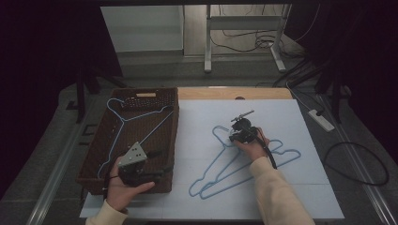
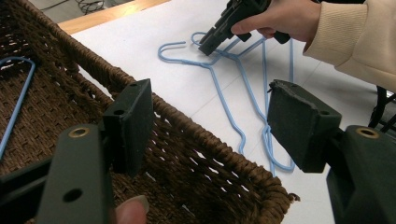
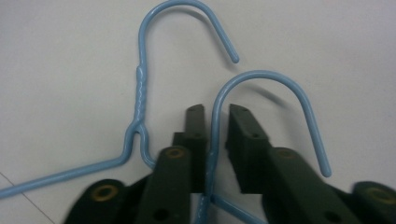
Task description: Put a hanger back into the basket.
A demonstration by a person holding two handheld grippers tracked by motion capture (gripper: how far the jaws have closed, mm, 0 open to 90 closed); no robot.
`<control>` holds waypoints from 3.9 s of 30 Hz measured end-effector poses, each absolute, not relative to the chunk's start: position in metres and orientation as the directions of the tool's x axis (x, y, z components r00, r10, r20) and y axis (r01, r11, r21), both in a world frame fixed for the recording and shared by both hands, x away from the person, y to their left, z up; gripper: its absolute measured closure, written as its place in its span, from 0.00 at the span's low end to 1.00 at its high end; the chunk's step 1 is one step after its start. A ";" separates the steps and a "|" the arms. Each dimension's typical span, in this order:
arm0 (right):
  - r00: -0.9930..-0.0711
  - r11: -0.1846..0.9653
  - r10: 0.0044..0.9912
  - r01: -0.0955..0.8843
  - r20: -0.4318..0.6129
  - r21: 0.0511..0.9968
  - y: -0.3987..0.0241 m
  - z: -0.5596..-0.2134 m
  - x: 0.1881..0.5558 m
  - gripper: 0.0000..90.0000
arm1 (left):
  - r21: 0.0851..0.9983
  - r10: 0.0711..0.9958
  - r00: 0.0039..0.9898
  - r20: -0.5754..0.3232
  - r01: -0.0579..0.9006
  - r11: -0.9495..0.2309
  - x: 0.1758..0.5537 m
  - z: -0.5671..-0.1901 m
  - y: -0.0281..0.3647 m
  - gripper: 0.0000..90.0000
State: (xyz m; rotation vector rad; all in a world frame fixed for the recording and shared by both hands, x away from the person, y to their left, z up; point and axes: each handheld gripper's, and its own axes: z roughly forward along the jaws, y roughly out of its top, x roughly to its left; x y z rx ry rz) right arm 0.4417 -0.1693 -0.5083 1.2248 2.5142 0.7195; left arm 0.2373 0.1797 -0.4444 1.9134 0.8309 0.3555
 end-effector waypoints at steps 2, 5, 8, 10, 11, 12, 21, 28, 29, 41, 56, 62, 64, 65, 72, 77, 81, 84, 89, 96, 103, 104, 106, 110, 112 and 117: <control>-0.600 0.503 0.800 0.675 0.005 0.540 -0.170 -0.509 0.441 0.94 | 0.876 0.683 0.723 -0.104 0.392 -0.281 0.237 -0.444 0.180 0.36; -0.577 0.456 0.815 0.685 0.042 0.568 -0.173 -0.505 0.439 0.96 | 0.876 0.685 0.721 -0.104 0.393 -0.280 0.237 -0.443 0.181 0.36; -0.582 0.425 0.810 0.670 0.075 0.609 -0.179 -0.494 0.430 0.96 | 0.875 0.686 0.720 -0.105 0.394 -0.280 0.237 -0.444 0.181 0.36; -0.591 0.418 0.804 0.648 0.073 0.636 -0.182 -0.486 0.423 0.97 | 0.874 0.686 0.720 -0.105 0.395 -0.282 0.237 -0.444 0.181 0.36; -0.596 0.415 0.800 0.638 0.073 0.649 -0.183 -0.482 0.419 0.97 | 0.873 0.685 0.721 -0.105 0.396 -0.283 0.237 -0.444 0.181 0.36; -0.600 0.413 0.797 0.627 0.073 0.660 -0.184 -0.478 0.415 0.97 | 0.873 0.685 0.721 -0.105 0.396 -0.283 0.237 -0.444 0.181 0.36; -0.643 0.393 0.761 0.562 0.085 0.728 -0.195 -0.459 0.382 0.97 | 0.870 0.684 0.723 -0.099 0.397 -0.292 0.236 -0.443 0.179 0.36; -0.665 0.369 0.740 0.522 0.096 0.769 -0.204 -0.451 0.364 0.97 | 0.865 0.677 0.729 -0.103 0.401 -0.300 0.237 -0.443 0.175 0.36; -0.668 0.368 0.738 0.517 0.095 0.773 -0.205 -0.450 0.362 0.97 | 0.865 0.677 0.729 -0.104 0.402 -0.300 0.237 -0.443 0.174 0.36; -0.691 0.360 0.715 0.494 0.106 0.791 -0.208 -0.450 0.355 0.97 | 0.856 0.633 0.766 -0.110 0.396 -0.331 0.239 -0.432 0.143 0.35; -0.701 0.357 0.705 0.483 0.108 0.800 -0.207 -0.448 0.352 0.97 | 0.830 0.563 0.814 -0.142 0.407 -0.380 0.249 -0.435 0.102 0.35; -0.706 0.361 0.700 0.478 0.106 0.801 -0.206 -0.448 0.351 0.97 | 0.821 0.552 0.822 -0.140 0.408 -0.399 0.252 -0.438 0.083 0.35; -0.707 0.359 0.700 0.476 0.106 0.803 -0.206 -0.447 0.351 0.97 | 0.816 0.549 0.824 -0.141 0.411 -0.406 0.253 -0.439 0.078 0.35; -0.707 0.358 0.700 0.475 0.106 0.804 -0.206 -0.447 0.350 0.97 | 0.812 0.548 0.824 -0.148 0.417 -0.408 0.254 -0.440 0.074 0.35; -0.707 0.355 0.699 0.473 0.107 0.807 -0.207 -0.446 0.350 0.97 | 0.790 0.531 0.831 -0.164 0.433 -0.433 0.258 -0.447 0.059 0.35; -0.709 0.354 0.696 0.470 0.108 0.809 -0.207 -0.444 0.349 0.97 | 0.764 0.532 0.825 -0.193 0.466 -0.446 0.264 -0.457 0.046 0.35; -0.710 0.352 0.696 0.467 0.107 0.811 -0.208 -0.444 0.348 0.97 | 0.751 0.526 0.825 -0.207 0.479 -0.455 0.266 -0.462 0.037 0.35; -0.713 0.352 0.693 0.465 0.107 0.812 -0.208 -0.443 0.348 0.97 | 0.742 0.521 0.827 -0.214 0.484 -0.464 0.269 -0.466 0.030 0.35; -0.714 0.351 0.692 0.464 0.109 0.813 -0.207 -0.443 0.347 0.97 | 0.727 0.513 0.829 -0.222 0.491 -0.480 0.276 -0.474 0.018 0.35; -0.720 0.353 0.685 0.460 0.109 0.815 -0.207 -0.442 0.346 0.97 | 0.694 0.512 0.826 -0.236 0.512 -0.506 0.288 -0.489 0.004 0.36; -0.728 0.359 0.677 0.455 0.108 0.815 -0.204 -0.442 0.344 0.97 | 0.664 0.504 0.817 -0.282 0.545 -0.512 0.296 -0.499 -0.003 0.61; -0.728 0.359 0.677 0.454 0.108 0.815 -0.204 -0.442 0.344 0.97 | 0.651 0.493 0.817 -0.301 0.553 -0.520 0.297 -0.501 -0.005 0.66; -0.730 0.358 0.675 0.451 0.108 0.817 -0.204 -0.442 0.344 0.97 | 0.646 0.485 0.819 -0.307 0.553 -0.526 0.297 -0.502 -0.006 0.75; -0.733 0.357 0.671 0.449 0.109 0.819 -0.204 -0.440 0.342 0.97 | 0.633 0.466 0.823 -0.325 0.555 -0.539 0.299 -0.505 -0.007 0.91; -0.733 0.353 0.671 0.444 0.108 0.823 -0.205 -0.439 0.341 0.97 | 0.636 0.462 0.818 -0.343 0.564 -0.527 0.300 -0.505 -0.007 0.92; -0.732 0.326 0.671 0.437 0.120 0.838 -0.213 -0.434 0.333 0.89 | 0.665 0.467 0.818 -0.337 0.558 -0.497 0.297 -0.502 -0.005 0.95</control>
